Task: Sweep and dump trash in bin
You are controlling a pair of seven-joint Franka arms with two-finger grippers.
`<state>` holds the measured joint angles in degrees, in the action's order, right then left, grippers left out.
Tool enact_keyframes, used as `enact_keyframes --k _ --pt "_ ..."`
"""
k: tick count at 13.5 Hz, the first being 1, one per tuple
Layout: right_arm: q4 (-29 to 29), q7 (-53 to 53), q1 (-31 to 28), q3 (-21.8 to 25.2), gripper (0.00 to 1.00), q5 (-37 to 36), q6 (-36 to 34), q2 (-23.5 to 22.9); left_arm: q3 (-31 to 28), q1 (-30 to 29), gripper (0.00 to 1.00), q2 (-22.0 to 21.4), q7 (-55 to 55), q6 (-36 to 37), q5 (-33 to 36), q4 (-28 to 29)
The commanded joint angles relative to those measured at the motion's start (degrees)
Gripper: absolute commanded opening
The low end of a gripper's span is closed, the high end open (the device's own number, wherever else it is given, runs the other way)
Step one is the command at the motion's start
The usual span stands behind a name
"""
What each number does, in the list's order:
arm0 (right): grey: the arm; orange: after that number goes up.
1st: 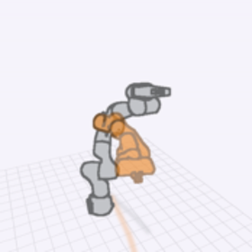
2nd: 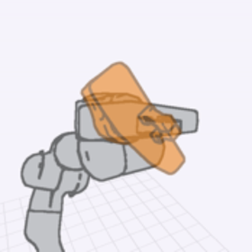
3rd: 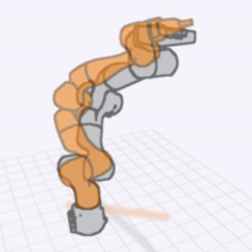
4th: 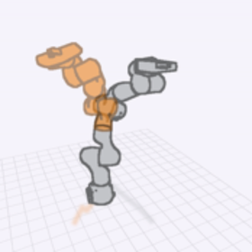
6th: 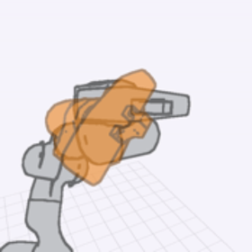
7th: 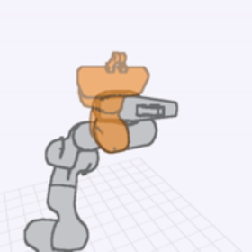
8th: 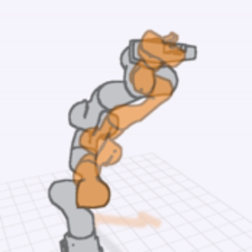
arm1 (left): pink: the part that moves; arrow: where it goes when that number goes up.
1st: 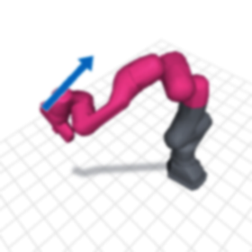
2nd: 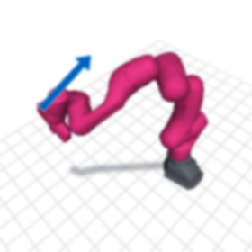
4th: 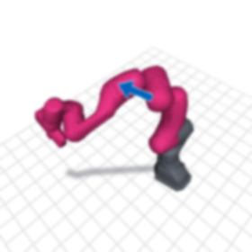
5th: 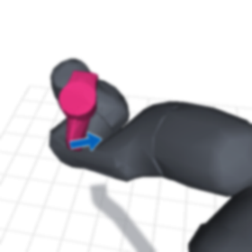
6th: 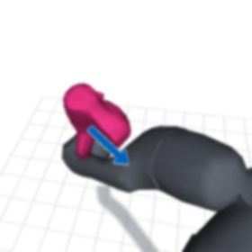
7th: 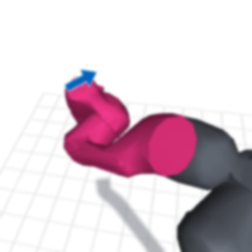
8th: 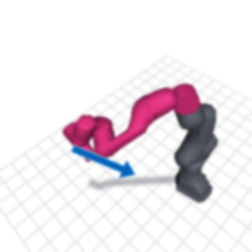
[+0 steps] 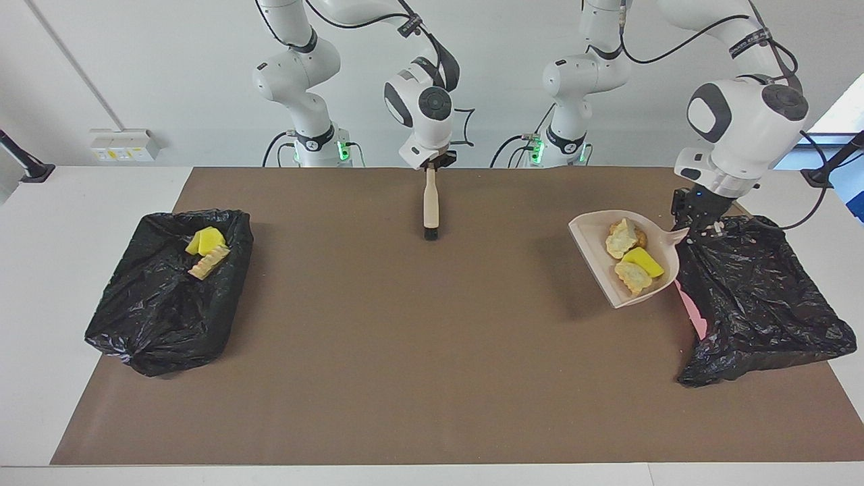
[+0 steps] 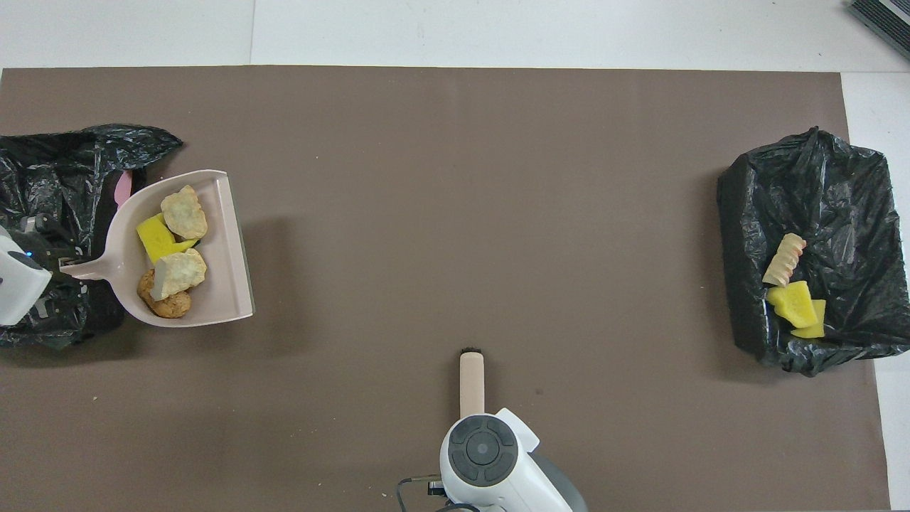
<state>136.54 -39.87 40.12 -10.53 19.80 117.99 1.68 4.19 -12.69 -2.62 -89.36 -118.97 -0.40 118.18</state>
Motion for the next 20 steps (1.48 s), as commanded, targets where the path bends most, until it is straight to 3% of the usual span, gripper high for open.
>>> enact_keyframes --k 1,2,7,11,15,18,20 --pt "-0.1 -0.3 -0.5 -0.2 0.63 0.8 1.5 -1.1 0.7 -6.6 0.00 5.0 -5.6 3.9 -3.0 -9.2" --pt "-1.3 0.0 -0.6 -0.1 1.00 0.0 1.7 -1.8 0.7 -8.1 0.00 6.6 -7.4 5.2 -3.0 -12.3" --pt "-8.6 4.0 -8.0 0.3 1.00 -0.8 1.4 -1.6 0.6 -16.1 0.00 11.3 -8.5 7.4 -3.7 -21.9" --pt "-14.9 4.2 -16.9 0.4 1.00 -12.8 0.4 -1.1 -2.0 -17.9 0.00 14.9 -8.6 6.6 0.0 -28.3" --pt "-20.9 5.0 -23.4 0.9 1.00 -23.7 -2.2 -0.5 -2.3 -18.7 0.00 15.3 -11.4 5.5 6.5 -29.2" --pt "-27.0 10.5 -23.8 9.2 1.00 -23.8 -6.0 -0.4 -2.7 -18.5 0.00 15.7 -12.1 0.6 15.7 -29.1" --pt "-31.0 15.5 -27.6 11.1 1.00 -23.8 -10.1 0.1 -2.7 -18.5 0.00 16.8 -14.1 -0.4 19.7 -29.1"
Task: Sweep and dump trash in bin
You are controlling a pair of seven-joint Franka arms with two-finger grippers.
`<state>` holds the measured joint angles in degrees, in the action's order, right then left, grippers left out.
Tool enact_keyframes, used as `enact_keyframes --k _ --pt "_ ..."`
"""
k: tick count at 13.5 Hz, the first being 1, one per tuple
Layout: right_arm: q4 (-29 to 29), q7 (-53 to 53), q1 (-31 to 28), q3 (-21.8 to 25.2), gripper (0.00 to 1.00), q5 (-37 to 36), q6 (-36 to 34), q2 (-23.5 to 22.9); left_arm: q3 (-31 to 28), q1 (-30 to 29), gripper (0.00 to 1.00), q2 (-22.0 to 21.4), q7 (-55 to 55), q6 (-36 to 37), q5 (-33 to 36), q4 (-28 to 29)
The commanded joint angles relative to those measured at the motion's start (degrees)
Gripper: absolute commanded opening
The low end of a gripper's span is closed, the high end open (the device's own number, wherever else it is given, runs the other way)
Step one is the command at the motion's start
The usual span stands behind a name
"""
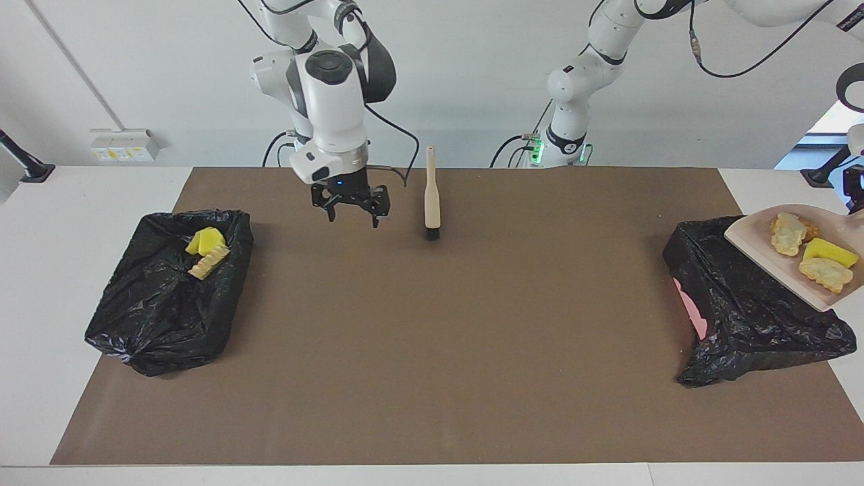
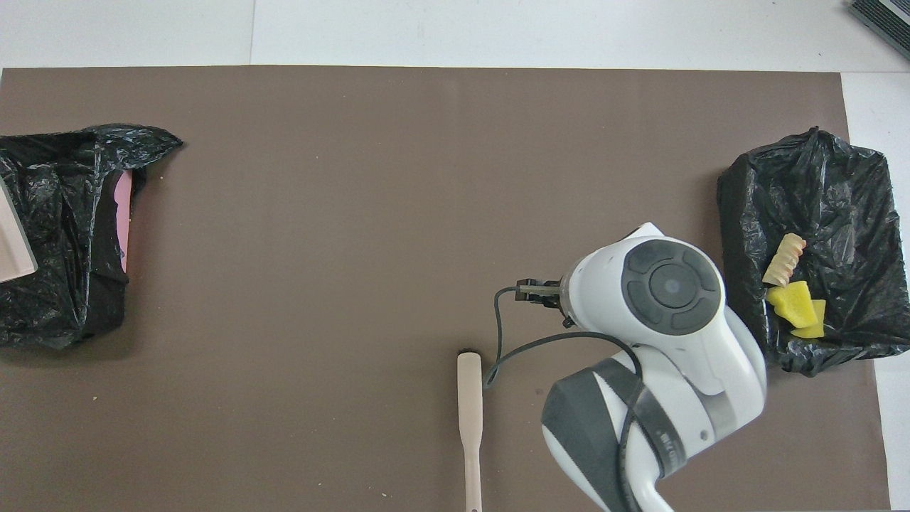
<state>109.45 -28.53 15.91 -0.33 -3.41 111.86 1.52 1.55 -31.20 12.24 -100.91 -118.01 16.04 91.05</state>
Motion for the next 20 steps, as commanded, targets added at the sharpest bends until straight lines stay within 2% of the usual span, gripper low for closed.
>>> enact_keyframes --k 1,3,5,8,10,12,14,16,20 --pt "-6.4 6.4 -5.3 1.0 1.00 -0.6 -7.1 0.2 -0.1 0.6 0.00 1.9 -3.7 -1.4 5.6 -2.0" --pt "-10.4 12.4 -8.9 2.1 1.00 -0.7 -12.4 1.3 -0.1 2.1 0.00 1.9 -3.7 -1.4 12.9 -1.4" --pt "-12.9 20.7 -11.4 3.3 1.00 -0.3 -17.5 2.4 -0.1 3.6 0.00 1.8 -3.5 -1.2 17.4 -1.3" --pt "-16.9 27.8 -11.6 8.7 1.00 0.1 -23.9 4.5 -0.1 5.7 0.00 1.8 -3.1 -1.0 24.4 -1.3" --pt "-21.4 31.6 -11.9 9.6 1.00 -0.8 -29.8 4.7 -0.1 7.0 0.00 1.1 -0.3 1.1 28.3 -1.2" --pt "-20.7 32.1 -11.8 10.5 1.00 -0.3 -31.3 6.3 -0.1 8.6 0.00 0.0 0.2 4.1 30.8 -1.2" --pt "-19.7 31.9 -11.9 10.2 1.00 0.2 -33.2 6.8 0.0 11.0 0.00 -1.3 5.0 7.9 36.9 0.3" --pt "-19.9 31.7 -12.0 10.0 1.00 0.4 -32.7 6.7 -0.1 12.8 0.00 -3.5 9.1 8.5 41.2 3.8" --pt "-20.0 31.8 -11.1 9.7 1.00 0.4 -32.7 6.7 -0.1 13.9 0.00 -3.7 12.8 10.6 47.2 3.9"
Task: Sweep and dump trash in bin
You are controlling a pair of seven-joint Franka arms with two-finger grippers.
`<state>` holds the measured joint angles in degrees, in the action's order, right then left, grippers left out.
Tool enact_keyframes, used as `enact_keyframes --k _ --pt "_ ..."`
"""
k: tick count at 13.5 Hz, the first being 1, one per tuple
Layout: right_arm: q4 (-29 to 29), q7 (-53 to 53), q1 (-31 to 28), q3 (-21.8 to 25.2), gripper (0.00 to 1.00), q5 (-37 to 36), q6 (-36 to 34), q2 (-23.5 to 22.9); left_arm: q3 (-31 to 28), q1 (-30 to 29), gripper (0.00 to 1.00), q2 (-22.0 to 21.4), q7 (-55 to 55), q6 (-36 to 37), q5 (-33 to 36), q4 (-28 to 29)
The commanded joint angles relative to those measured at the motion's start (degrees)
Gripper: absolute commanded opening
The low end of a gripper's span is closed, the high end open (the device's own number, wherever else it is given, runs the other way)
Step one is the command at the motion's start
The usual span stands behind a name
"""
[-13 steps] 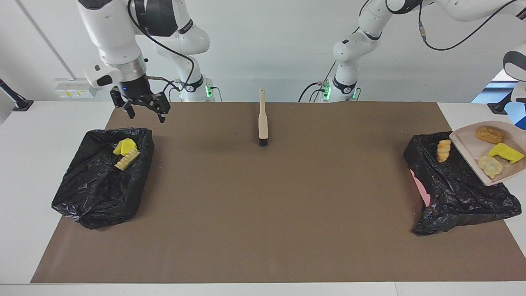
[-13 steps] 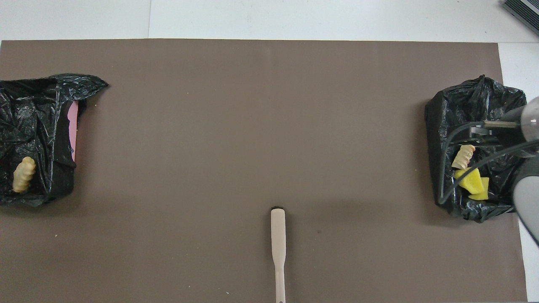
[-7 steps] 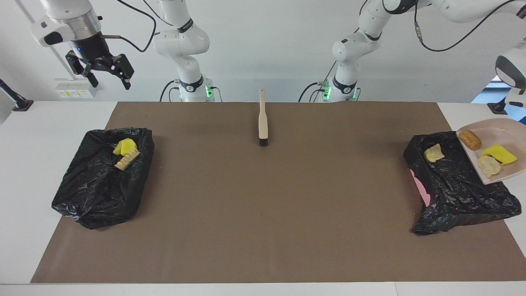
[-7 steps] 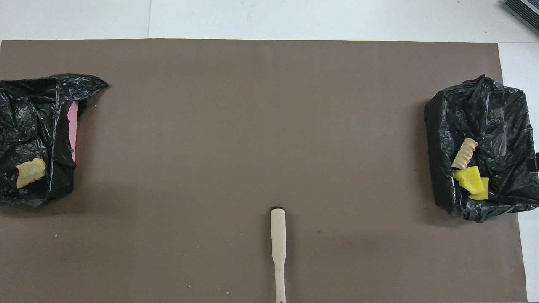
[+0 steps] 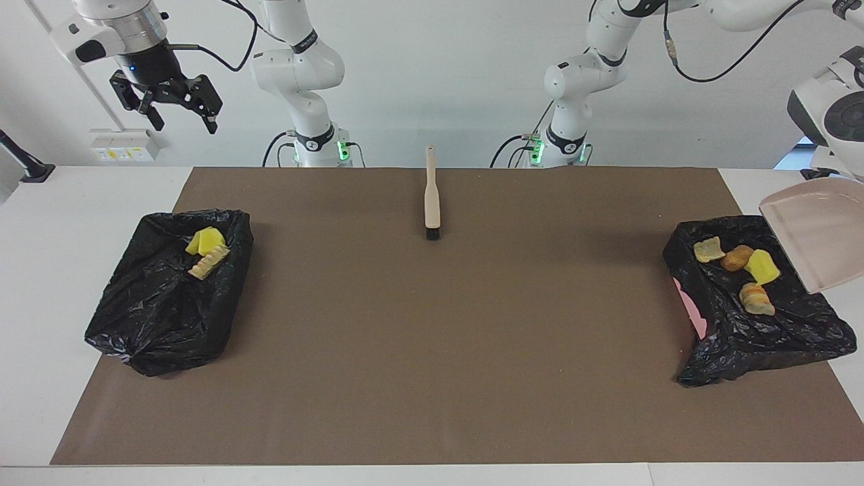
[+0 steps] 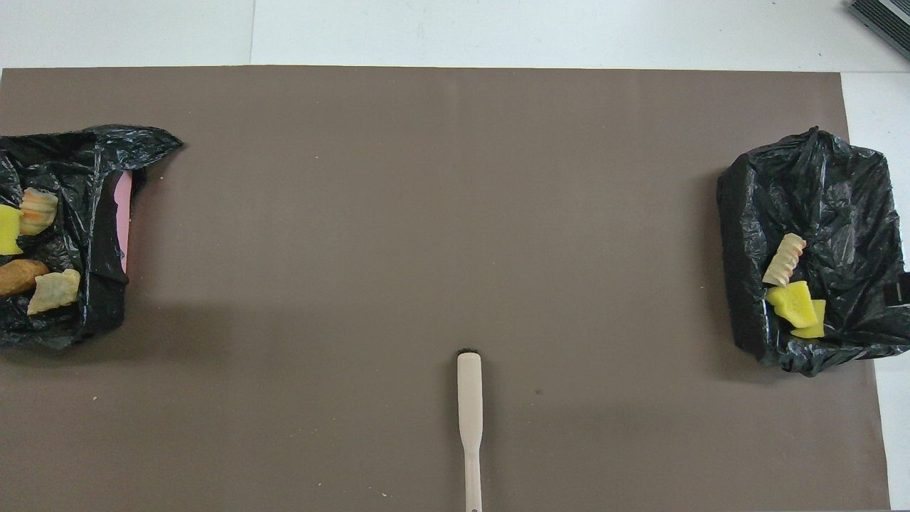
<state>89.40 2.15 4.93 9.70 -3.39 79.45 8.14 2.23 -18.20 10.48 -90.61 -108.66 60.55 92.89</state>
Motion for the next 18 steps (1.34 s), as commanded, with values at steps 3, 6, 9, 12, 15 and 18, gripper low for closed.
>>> enact_keyframes --k 3,6,9,12,15,18 --pt "0.1 1.1 -0.2 -0.3 1.00 0.4 -0.3 0.1 -0.5 0.9 0.00 -3.4 2.5 1.3 3.5 0.8" --pt "0.1 1.1 -0.2 -0.3 1.00 0.4 -0.3 0.1 0.0 2.9 0.00 -8.0 4.8 5.8 -3.5 0.9" --pt "0.1 1.1 -0.2 -0.3 1.00 0.4 -0.3 0.1 0.0 8.4 0.00 -9.1 5.6 11.1 -10.6 0.5" --pt "0.1 1.1 -0.1 -0.3 1.00 0.4 -0.3 0.1 0.0 10.5 0.00 -9.2 11.8 14.5 -23.5 1.0" --pt "0.1 1.1 -0.2 -0.3 1.00 0.4 -0.3 0.1 0.1 16.0 0.00 -9.1 22.2 19.2 -29.0 1.3" --pt "0.1 1.1 -0.2 -0.3 1.00 0.4 -0.3 0.1 0.1 18.3 0.00 -9.1 32.7 22.0 -36.5 1.8"
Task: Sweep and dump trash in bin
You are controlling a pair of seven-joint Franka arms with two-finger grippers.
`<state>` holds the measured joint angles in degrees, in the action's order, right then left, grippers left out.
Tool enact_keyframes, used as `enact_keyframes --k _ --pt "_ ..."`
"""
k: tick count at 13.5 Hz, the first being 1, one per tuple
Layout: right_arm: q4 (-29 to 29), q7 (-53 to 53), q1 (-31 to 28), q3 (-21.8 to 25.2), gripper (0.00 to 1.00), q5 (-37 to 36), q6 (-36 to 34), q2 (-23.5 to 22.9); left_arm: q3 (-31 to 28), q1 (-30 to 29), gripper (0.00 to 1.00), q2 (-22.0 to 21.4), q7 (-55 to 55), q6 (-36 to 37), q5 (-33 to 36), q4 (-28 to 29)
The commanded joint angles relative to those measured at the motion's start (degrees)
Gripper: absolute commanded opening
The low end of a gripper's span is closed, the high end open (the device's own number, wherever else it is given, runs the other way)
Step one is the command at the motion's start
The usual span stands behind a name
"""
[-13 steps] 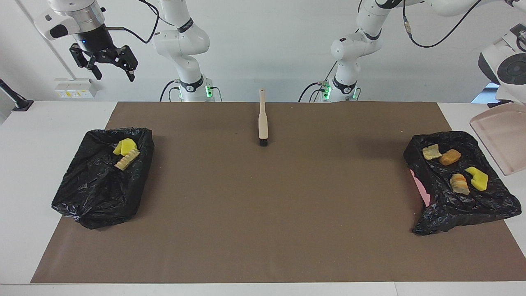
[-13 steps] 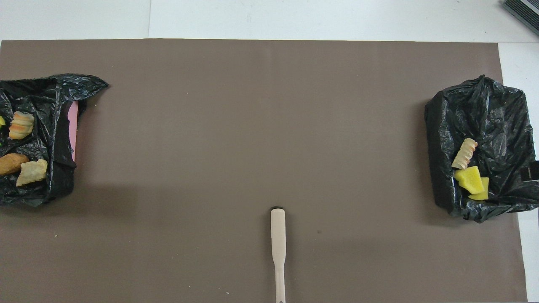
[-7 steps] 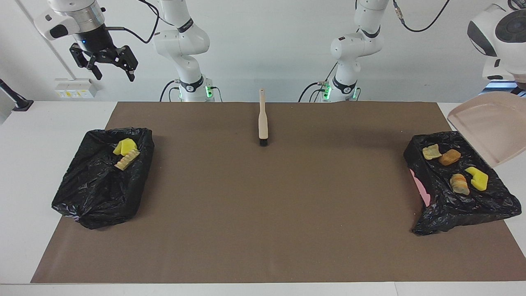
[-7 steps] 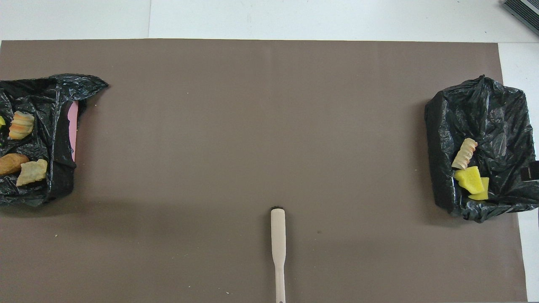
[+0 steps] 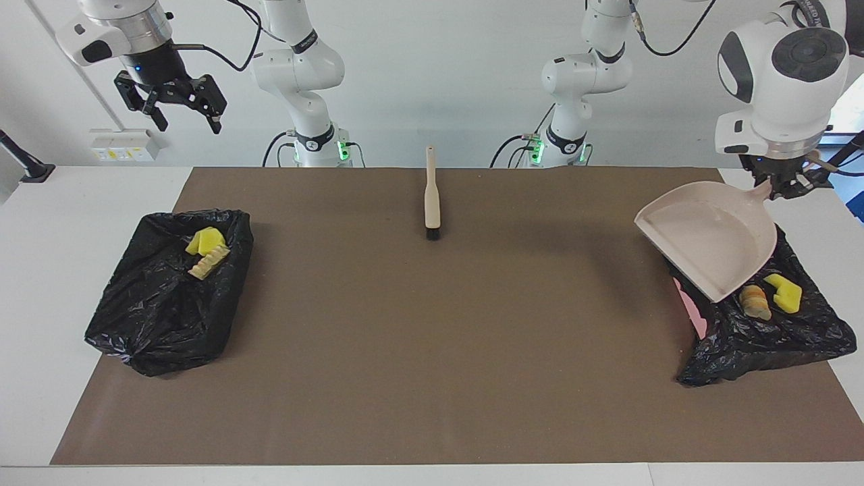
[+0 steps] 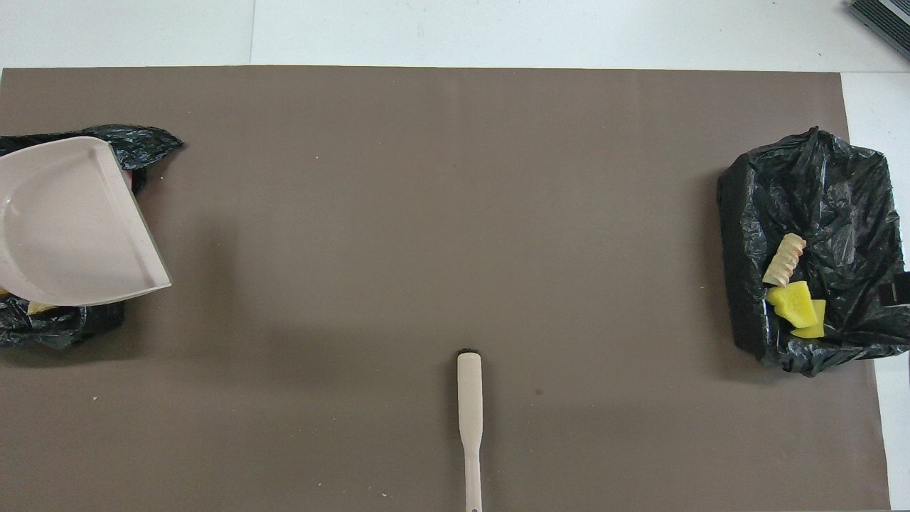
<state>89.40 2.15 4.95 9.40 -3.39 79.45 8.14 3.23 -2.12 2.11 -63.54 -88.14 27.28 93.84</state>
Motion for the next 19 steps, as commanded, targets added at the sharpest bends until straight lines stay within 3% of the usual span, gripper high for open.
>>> enact_keyframes --k 1,3,9,13,14,17,19 --pt "0.1 1.1 -0.2 0.0 1.00 0.4 -0.3 0.1 -0.9 4.2 0.00 -0.7 8.3 1.6 -4.2 1.4" --pt "0.1 1.1 -0.1 0.0 1.00 0.4 -0.3 0.1 -0.9 5.6 0.00 -0.7 15.0 1.6 -9.7 2.1" --pt "0.1 1.1 -0.1 0.0 1.00 0.4 -0.3 0.1 -0.9 17.8 0.00 2.2 42.9 -2.4 -21.1 3.9" --pt "0.1 1.1 -0.2 0.0 1.00 0.4 -0.3 0.1 -0.9 24.9 0.00 10.0 60.0 -10.6 -27.2 1.8" --pt "0.1 1.1 -0.1 0.0 1.00 0.4 -0.3 0.1 -0.9 27.3 0.00 12.4 64.4 -12.2 -28.0 0.1" --pt "0.1 1.1 -0.2 0.0 1.00 0.4 -0.3 0.1 -0.9 32.0 0.00 22.9 77.2 -11.9 -28.2 -12.7" --pt "0.1 1.1 -0.1 0.0 1.00 0.4 -0.3 0.1 -1.1 33.7 0.00 26.7 83.0 -12.4 -29.2 -17.5"
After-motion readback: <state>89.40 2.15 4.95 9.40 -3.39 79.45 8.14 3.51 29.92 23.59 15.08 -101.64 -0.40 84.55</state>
